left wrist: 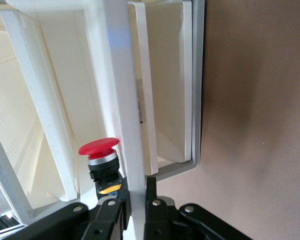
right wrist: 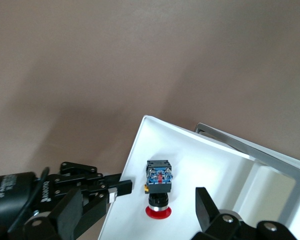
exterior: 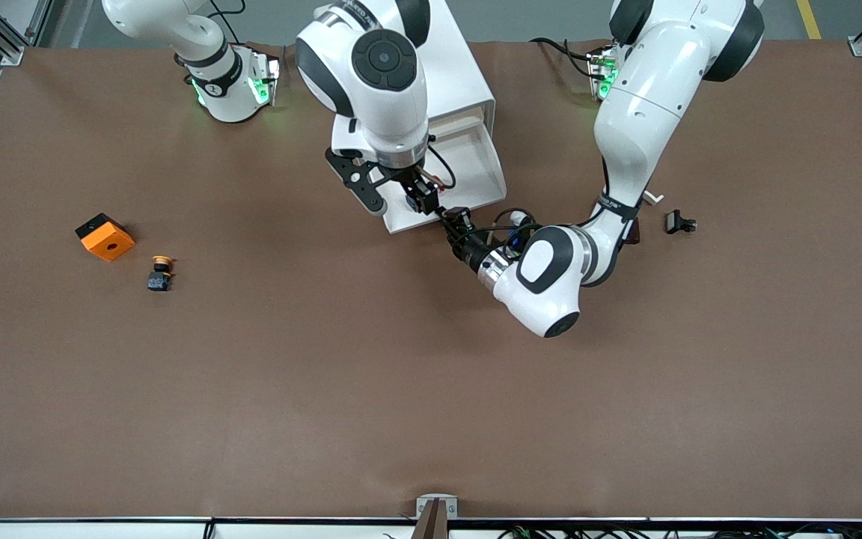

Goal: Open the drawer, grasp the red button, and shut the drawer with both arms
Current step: 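Reach the right gripper into the open drawer and grasp the red button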

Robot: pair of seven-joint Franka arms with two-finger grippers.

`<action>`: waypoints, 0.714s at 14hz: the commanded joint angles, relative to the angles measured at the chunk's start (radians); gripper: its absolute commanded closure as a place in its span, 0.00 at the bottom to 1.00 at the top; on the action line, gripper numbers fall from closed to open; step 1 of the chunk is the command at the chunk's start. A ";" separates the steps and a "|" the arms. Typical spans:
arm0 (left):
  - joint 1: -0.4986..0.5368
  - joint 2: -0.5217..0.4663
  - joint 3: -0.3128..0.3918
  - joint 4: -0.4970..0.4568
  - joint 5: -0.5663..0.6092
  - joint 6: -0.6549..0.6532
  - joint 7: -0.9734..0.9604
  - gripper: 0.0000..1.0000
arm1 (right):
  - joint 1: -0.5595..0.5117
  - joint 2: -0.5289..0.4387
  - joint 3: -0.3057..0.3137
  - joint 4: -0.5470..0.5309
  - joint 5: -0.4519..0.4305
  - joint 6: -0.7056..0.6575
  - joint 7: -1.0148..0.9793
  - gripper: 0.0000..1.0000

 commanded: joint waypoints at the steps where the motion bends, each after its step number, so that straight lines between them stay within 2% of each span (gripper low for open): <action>1: 0.008 0.013 0.004 0.025 -0.022 0.019 0.044 0.00 | 0.010 0.019 -0.005 -0.016 0.001 0.012 0.008 0.00; 4: 0.033 0.004 0.003 0.039 -0.020 0.011 0.047 0.00 | 0.031 0.034 -0.004 -0.066 0.008 0.086 0.002 0.00; 6: 0.067 0.001 0.006 0.100 -0.010 0.000 0.047 0.00 | 0.050 0.063 -0.004 -0.068 0.008 0.095 0.003 0.00; 10: 0.224 -0.024 0.007 0.151 -0.005 -0.004 0.090 0.00 | 0.070 0.094 -0.004 -0.077 0.008 0.094 0.000 0.00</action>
